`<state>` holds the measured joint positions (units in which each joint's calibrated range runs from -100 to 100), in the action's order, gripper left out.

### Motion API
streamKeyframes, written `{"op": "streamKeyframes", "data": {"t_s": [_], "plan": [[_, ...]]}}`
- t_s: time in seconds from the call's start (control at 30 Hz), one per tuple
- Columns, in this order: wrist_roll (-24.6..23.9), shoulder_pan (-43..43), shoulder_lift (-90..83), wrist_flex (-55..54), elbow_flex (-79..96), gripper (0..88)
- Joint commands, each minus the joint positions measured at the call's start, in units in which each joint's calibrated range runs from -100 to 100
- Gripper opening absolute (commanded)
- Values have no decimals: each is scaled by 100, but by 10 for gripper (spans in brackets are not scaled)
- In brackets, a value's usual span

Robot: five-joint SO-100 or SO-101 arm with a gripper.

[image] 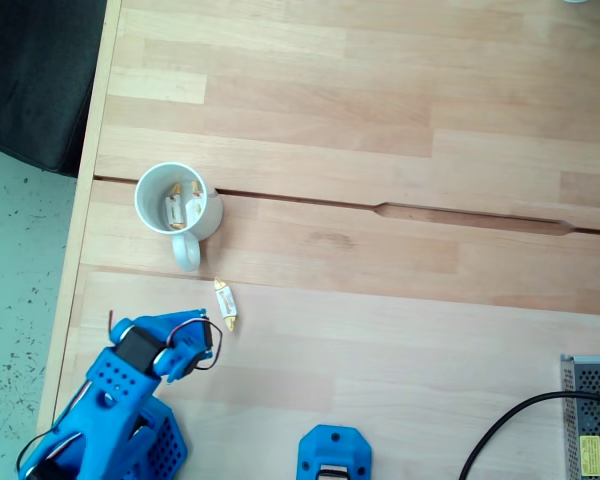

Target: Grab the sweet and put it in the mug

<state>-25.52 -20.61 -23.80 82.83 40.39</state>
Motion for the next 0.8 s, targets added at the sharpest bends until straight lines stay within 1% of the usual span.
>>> {"op": "streamKeyframes", "data": {"t_s": [0.0,0.33,0.6,0.7,0.77], "plan": [[0,-118,220,23,-336,0],[-10,-60,1330,15,-1327,0],[-10,-60,2440,15,-1737,0],[-103,-60,2621,-65,-1791,0],[-210,-60,2621,-315,-1728,0]]}}
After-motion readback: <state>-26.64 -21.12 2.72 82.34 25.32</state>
